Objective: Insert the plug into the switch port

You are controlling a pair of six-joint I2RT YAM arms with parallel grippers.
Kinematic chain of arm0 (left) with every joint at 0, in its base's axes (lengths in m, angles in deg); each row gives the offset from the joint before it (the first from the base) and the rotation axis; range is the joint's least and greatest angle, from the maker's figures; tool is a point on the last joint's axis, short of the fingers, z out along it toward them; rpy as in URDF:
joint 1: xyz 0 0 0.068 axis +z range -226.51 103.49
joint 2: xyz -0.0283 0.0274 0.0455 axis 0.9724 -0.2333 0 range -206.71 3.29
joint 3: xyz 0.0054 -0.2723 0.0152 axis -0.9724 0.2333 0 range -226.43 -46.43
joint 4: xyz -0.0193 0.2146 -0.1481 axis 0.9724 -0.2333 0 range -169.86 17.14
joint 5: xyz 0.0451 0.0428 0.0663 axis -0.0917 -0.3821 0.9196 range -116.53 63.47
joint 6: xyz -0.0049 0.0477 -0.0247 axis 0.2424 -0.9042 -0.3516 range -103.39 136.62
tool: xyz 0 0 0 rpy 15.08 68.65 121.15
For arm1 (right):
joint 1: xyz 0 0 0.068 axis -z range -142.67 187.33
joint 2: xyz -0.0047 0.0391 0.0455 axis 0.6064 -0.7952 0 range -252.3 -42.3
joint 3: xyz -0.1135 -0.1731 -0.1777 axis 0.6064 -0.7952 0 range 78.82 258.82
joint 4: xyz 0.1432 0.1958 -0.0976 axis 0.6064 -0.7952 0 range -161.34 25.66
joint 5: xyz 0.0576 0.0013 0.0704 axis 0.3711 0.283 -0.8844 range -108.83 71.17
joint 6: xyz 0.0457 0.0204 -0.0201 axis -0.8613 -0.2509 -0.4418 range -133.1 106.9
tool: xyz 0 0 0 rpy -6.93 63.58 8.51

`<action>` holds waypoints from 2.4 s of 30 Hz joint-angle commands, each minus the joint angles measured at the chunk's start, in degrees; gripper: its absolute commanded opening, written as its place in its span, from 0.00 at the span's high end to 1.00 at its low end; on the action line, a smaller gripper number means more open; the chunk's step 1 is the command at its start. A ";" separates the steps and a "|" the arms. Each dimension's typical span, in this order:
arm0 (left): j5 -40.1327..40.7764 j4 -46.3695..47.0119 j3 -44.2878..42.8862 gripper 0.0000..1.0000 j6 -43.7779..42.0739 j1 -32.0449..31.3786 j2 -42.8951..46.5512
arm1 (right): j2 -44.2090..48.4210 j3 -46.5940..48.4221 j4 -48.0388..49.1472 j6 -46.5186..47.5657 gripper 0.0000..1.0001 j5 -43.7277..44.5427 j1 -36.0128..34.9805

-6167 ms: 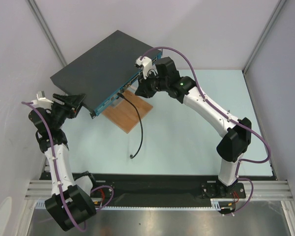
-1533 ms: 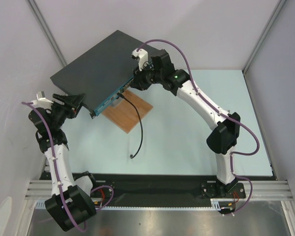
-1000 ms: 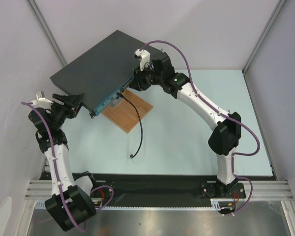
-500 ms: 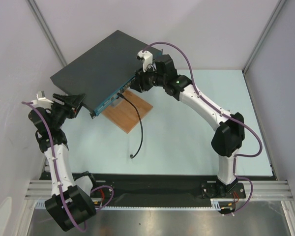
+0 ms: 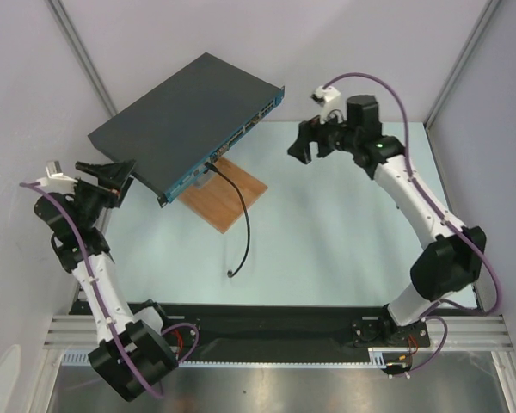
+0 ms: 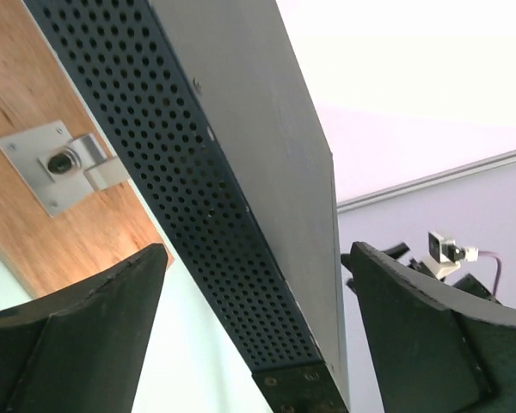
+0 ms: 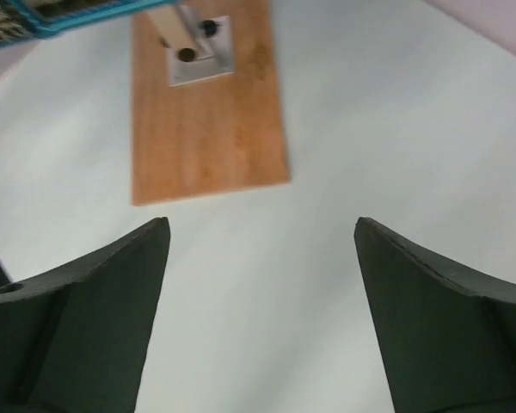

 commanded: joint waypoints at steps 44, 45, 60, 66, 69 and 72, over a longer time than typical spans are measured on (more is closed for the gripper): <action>2.52 -30.41 -30.72 0.17 -51.85 -8.50 2.78 | -23.23 -6.71 -14.19 8.86 1.00 16.68 38.43; 2.95 -31.29 -32.91 0.18 -52.65 -10.00 2.25 | -22.62 -6.97 -14.19 9.91 1.00 15.45 38.43; 6.03 -37.97 -49.18 0.21 -57.75 -45.51 -14.09 | 9.54 -8.47 -15.16 23.10 1.00 -10.93 19.74; 7.00 -37.63 -48.14 0.27 -49.68 -54.39 -18.93 | 21.85 -12.16 -7.60 25.72 1.00 -4.00 4.27; 7.35 -36.75 -47.87 0.29 -48.35 -59.05 -20.60 | 23.71 -11.90 -7.33 28.37 1.00 4.34 -5.31; 10.16 -38.24 -48.83 0.29 -49.66 -63.71 -22.54 | 23.80 -11.64 -8.12 33.20 1.00 13.76 -13.65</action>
